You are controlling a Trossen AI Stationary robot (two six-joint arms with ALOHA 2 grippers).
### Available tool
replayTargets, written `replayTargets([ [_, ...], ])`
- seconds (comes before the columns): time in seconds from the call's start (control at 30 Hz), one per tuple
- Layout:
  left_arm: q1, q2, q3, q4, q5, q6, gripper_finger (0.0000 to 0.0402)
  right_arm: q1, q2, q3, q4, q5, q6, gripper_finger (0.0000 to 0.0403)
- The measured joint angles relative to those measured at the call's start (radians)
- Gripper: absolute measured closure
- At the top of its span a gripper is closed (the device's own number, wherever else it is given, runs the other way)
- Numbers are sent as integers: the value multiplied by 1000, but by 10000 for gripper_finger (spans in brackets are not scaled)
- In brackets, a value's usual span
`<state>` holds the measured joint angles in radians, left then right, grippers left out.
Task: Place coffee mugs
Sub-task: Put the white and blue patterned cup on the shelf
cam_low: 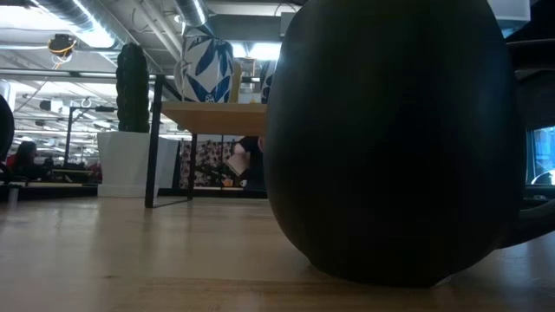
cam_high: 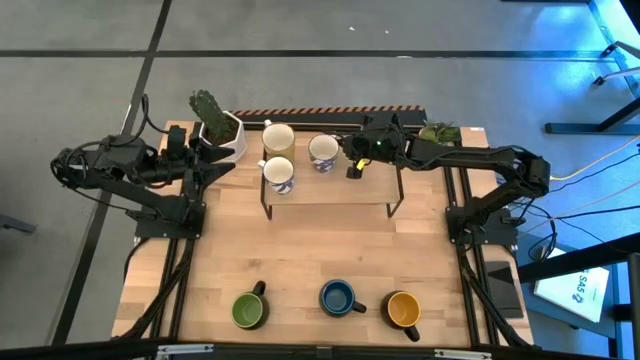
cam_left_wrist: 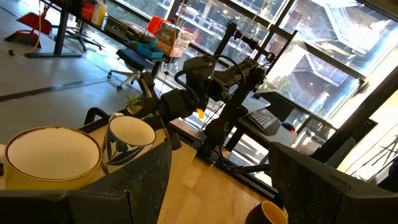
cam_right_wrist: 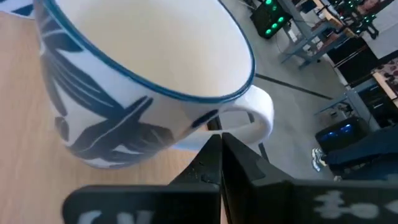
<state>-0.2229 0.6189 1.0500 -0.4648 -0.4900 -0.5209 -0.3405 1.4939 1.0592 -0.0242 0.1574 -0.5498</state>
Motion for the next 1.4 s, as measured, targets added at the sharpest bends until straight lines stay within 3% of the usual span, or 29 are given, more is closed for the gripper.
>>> replayTargets([
  [0.17, 0, 0, 0, 1, 0, 0, 139, 0, -63, 0, -62, 64, 12, 402],
  [0.37, 0, 0, 0, 1, 0, -1, 139, 29, -140, 1, -150, 15, 123, 402],
  [0.7, 0, 0, 0, 1, 1, 0, 139, 172, -81, 0, -152, 116, 135, 402],
  [1.13, 0, 0, 0, 1, -9, -1, 139, 169, -43, 0, -57, 94, 108, 402],
  [1.4, 0, 0, 0, -1, -36, 5, 139, 84, -43, 0, -33, 48, 89, 402],
])
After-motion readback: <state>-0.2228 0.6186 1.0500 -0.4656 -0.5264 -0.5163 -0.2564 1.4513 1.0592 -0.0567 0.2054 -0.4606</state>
